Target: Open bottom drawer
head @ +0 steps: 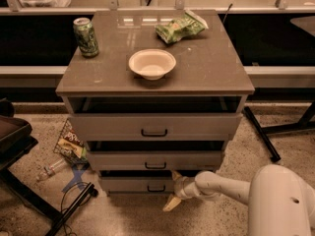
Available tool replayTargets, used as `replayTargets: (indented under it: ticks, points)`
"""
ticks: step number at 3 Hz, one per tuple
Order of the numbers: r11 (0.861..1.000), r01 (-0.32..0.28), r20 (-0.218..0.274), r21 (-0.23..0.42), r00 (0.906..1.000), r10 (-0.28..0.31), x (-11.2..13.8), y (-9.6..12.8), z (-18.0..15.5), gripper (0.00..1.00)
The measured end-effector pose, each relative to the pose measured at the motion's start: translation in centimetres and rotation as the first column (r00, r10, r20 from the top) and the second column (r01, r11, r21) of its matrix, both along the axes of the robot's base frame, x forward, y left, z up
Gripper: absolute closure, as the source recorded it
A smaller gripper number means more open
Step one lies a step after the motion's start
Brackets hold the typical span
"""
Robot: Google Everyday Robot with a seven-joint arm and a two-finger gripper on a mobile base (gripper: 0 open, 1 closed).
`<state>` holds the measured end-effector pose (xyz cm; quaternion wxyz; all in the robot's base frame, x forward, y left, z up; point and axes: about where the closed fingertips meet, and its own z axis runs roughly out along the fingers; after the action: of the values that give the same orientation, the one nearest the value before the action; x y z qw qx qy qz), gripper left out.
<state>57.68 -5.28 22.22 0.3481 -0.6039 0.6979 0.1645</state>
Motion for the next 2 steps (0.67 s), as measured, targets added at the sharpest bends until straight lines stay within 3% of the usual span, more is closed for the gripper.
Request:
replayTargets:
  ticks: [1,2]
  points:
    - [1.000,-0.015,-0.017,-0.009,0.9997,0.015,0.08,0.52,-0.83,0.00]
    - [1.000,-0.026,-0.030,-0.016,0.9992,0.026,-0.02,1.04,-1.68,0.16]
